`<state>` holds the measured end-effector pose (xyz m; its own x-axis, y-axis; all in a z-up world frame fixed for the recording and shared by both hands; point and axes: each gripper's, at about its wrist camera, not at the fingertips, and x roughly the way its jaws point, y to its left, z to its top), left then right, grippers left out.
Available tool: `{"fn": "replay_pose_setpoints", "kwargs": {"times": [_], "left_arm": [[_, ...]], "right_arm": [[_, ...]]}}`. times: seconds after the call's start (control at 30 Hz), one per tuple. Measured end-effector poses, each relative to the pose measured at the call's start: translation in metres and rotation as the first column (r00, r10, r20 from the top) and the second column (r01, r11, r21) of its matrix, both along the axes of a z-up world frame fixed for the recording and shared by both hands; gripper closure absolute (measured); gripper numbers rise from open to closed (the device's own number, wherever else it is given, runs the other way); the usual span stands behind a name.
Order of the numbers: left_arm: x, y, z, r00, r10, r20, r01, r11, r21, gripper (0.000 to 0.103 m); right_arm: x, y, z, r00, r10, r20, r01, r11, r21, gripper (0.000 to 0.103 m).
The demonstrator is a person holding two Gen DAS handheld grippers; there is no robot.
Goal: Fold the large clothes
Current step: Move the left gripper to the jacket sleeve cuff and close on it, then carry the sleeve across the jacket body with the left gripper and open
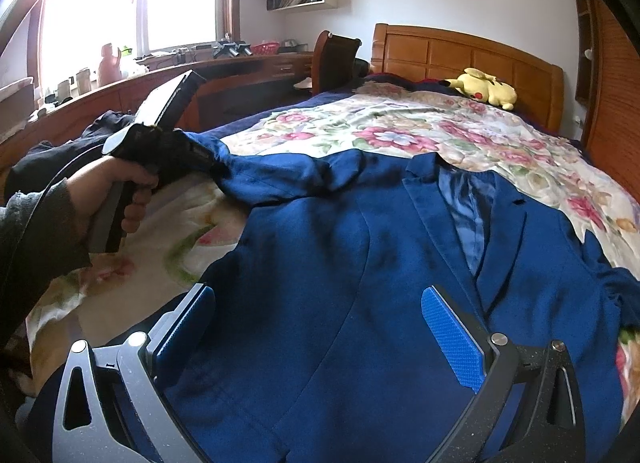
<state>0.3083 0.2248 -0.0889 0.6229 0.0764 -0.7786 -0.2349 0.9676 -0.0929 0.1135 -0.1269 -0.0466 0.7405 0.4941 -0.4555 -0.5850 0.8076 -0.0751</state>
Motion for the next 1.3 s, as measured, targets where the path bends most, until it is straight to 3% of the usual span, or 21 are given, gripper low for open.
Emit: {"fn": "replay_pose_setpoints", "kwargs": {"times": [0.23,0.53,0.73,0.83,1.03,1.1,1.17,1.23,1.3], "left_arm": [[-0.025,-0.033,0.042,0.993,-0.074,0.096,0.064,0.993,0.098,0.102],[-0.053,-0.105,0.092,0.965,-0.206,0.165,0.184,0.973,0.142,0.102],[-0.078,-0.167,0.107,0.926,-0.336,0.174,0.303,0.934,0.189,0.102],[-0.095,-0.181,0.099,0.927,-0.341,0.154,0.314,0.933,0.177,0.101],[-0.124,-0.177,0.079,0.931,-0.342,0.126,0.322,0.934,0.154,0.081],[-0.133,-0.171,0.08,0.932,-0.334,0.139,0.314,0.938,0.148,0.061],[-0.143,-0.161,0.083,0.93,-0.328,0.167,0.307,0.941,0.141,0.058],[-0.149,-0.15,0.085,0.931,-0.314,0.189,0.293,0.947,0.129,0.044],[-0.151,-0.135,0.086,0.935,-0.284,0.212,0.268,0.958,0.101,0.024]], "right_arm": [[-0.007,-0.012,0.01,0.999,-0.013,0.03,0.013,1.0,0.015,0.0],[-0.04,-0.052,0.026,0.997,-0.035,0.072,0.029,0.997,0.076,0.0],[-0.044,-0.077,0.03,0.994,-0.071,0.086,0.063,0.993,0.095,0.0],[-0.042,-0.083,0.027,0.992,-0.094,0.088,0.086,0.992,0.091,0.0],[-0.039,-0.076,0.022,0.992,-0.092,0.084,0.086,0.994,0.066,0.0],[-0.037,-0.075,0.021,0.993,-0.089,0.083,0.084,0.995,0.062,0.0],[-0.039,-0.076,0.025,0.993,-0.085,0.081,0.08,0.995,0.065,0.0],[-0.041,-0.077,0.027,0.993,-0.083,0.082,0.077,0.995,0.068,0.0],[-0.04,-0.077,0.026,0.993,-0.079,0.082,0.074,0.995,0.068,0.0]]}}
